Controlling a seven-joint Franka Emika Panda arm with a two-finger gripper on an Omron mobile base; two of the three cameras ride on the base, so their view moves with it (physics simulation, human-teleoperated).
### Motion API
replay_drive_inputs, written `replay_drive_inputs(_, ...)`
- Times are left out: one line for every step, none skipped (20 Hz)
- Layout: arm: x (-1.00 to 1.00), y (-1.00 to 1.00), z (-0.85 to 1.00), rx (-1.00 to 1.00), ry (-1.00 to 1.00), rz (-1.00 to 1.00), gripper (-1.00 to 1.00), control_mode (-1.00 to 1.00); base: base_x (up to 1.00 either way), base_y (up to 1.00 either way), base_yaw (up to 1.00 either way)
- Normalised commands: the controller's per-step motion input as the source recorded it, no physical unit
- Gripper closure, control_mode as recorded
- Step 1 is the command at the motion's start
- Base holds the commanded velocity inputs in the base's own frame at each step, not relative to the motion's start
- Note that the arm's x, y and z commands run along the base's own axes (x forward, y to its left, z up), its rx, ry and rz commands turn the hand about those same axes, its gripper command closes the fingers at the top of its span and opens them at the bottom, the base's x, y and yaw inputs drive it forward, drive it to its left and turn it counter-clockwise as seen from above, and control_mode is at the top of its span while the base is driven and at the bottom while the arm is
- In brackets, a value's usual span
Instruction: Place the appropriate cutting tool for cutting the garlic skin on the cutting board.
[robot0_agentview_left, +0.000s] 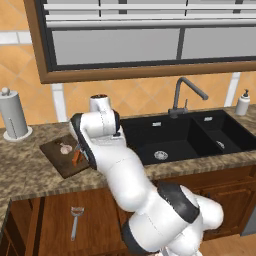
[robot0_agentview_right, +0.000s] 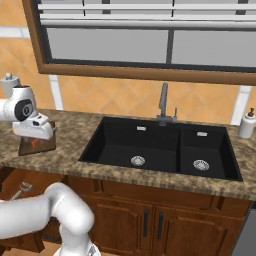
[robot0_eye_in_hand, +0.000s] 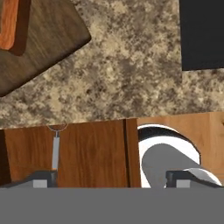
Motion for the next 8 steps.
replay_drive_inputs(-1.0, -1.0, 0.0, 0.04, -0.37, 0.04, -1.0, -1.0, 0.0, 0.0, 0.0)
replay_drive_inputs(-1.0, -1.0, 0.06, 0.0, -0.4, 0.03, -1.0, -1.0, 0.0, 0.0, 0.0)
replay_drive_inputs(-1.0, -1.0, 0.16, 0.0, -0.39, 0.03, -1.0, -1.0, 0.0, 0.0, 0.0)
replay_drive_inputs(-1.0, -0.95, 0.29, 0.0, -0.33, 0.01, -1.0, -1.0, 0.0, 0.0, 0.0)
replay_drive_inputs(-1.0, -0.89, 0.34, 0.0, -0.29, 0.0, -1.0, -1.0, 0.0, 0.0, 0.0)
replay_drive_inputs(-1.0, -0.91, 0.44, 0.0, -0.24, 0.01, -1.0, -1.0, 0.0, 0.0, 0.0)
replay_drive_inputs(-1.0, -0.96, 0.5, 0.0, -0.19, 0.01, -1.0, -1.0, 0.0, 0.0, 0.0)
replay_drive_inputs(-1.0, -0.97, 0.48, 0.0, -0.2, 0.02, -1.0, -1.0, 0.0, 0.0, 0.0)
